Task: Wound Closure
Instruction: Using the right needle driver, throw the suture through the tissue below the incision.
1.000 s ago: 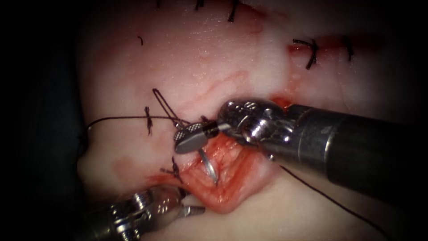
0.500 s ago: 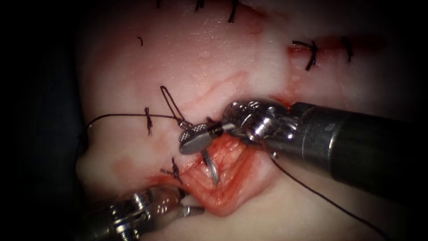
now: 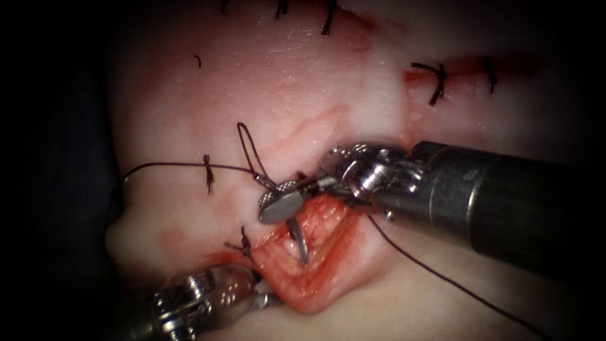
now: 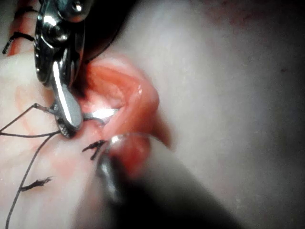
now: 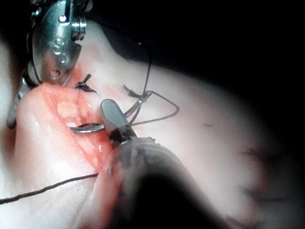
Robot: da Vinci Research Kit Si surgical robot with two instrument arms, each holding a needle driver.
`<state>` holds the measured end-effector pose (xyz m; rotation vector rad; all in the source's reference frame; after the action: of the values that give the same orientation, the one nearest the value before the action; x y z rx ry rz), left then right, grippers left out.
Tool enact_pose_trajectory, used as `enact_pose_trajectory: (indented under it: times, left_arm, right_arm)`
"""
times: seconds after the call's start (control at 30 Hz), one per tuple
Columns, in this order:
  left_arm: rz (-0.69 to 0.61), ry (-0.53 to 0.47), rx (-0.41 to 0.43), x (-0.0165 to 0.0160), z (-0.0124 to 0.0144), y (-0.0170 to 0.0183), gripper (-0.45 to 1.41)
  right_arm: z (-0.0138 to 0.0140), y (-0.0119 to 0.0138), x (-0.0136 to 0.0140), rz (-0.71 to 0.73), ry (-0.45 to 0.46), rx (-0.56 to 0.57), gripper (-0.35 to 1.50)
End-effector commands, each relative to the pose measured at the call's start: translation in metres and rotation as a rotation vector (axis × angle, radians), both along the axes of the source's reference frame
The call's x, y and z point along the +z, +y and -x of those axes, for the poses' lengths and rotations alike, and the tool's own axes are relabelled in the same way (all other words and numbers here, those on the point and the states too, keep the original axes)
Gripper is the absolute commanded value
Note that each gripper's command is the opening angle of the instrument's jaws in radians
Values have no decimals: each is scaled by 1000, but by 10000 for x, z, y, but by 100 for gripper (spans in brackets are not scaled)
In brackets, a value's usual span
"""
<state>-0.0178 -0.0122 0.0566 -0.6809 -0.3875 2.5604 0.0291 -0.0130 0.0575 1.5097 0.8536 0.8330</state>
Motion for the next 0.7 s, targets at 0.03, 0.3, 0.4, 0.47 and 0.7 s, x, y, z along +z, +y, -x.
enact_pose_trajectory:
  times: [0.03,0.3,0.4,0.47,0.7]
  left_arm:
    - [2,-1,0,4,6,3,28]
    - [2,-1,0,4,5,3,28]
    - [4,0,0,4,5,3,28]
    - [4,0,0,4,5,3,28]
    - [4,0,0,4,4,3,27]
  right_arm:
    - [-9,5,3,-7,2,7,-35]
    - [-11,5,0,-97,-12,46,-35]
    - [-14,5,-5,-113,15,59,-35]
    - [-16,4,-8,-126,25,64,-35]
    - [-23,-5,-19,-136,50,45,-35]
